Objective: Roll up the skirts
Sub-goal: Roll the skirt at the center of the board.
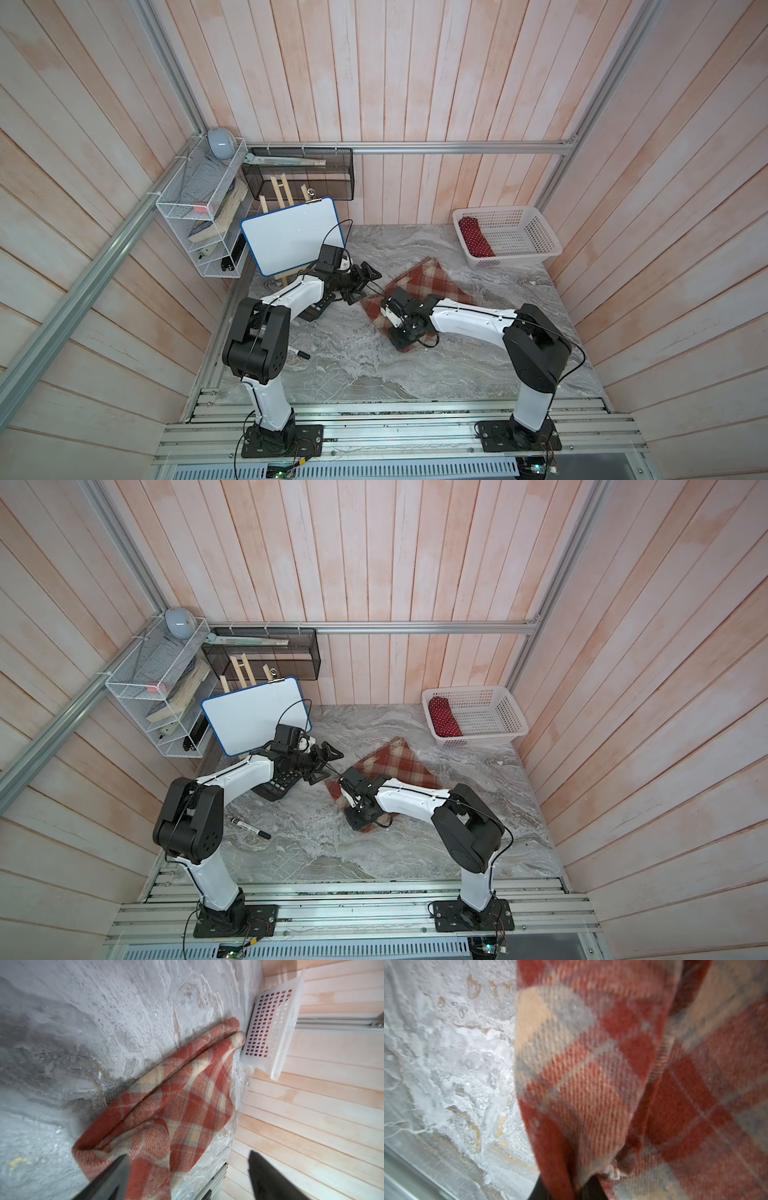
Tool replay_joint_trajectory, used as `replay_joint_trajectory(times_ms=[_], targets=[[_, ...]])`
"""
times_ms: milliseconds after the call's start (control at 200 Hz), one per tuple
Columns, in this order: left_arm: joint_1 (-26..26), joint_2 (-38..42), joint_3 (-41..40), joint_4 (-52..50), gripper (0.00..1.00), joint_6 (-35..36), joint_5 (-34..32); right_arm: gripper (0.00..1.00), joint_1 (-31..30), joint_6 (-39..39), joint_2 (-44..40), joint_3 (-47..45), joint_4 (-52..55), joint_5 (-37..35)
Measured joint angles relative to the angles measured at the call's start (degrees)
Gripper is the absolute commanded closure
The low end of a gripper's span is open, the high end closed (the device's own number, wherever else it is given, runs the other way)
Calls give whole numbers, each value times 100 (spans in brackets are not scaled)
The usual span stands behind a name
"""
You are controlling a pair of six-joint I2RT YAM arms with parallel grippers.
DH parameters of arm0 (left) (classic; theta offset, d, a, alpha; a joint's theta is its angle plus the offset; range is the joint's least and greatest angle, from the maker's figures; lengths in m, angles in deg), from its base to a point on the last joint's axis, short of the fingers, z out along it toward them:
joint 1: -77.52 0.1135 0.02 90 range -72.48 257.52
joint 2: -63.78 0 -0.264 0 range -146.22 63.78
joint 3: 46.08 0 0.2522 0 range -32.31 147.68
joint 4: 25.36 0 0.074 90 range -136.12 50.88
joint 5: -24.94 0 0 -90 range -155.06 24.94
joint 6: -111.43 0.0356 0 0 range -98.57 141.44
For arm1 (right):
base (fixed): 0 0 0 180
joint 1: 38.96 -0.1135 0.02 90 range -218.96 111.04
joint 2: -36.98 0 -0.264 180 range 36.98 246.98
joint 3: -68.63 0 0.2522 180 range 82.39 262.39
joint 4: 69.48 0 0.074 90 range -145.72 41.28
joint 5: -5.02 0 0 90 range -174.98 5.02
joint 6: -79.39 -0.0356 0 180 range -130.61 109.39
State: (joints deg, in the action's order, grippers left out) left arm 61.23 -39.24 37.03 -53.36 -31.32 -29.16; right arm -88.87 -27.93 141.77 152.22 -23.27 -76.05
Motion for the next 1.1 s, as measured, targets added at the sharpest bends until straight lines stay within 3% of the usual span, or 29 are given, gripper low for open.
replay_joint_trajectory(times_ms=[230, 555, 750, 1100], targets=[[31, 326, 70, -284, 0, 264, -35, 98, 643, -118, -345, -374, -400, 1453], [26, 407, -199, -544, 4, 509, -4, 97, 1156, -496, -623, -914, -1012, 2835], [26, 269, -280, -649, 4, 678, 136, 97, 1266, -623, -623, -964, -1204, 3215], [22, -348, -365, -568, 20, 636, 420, 97, 1285, -708, -623, -1060, -1364, 3462]])
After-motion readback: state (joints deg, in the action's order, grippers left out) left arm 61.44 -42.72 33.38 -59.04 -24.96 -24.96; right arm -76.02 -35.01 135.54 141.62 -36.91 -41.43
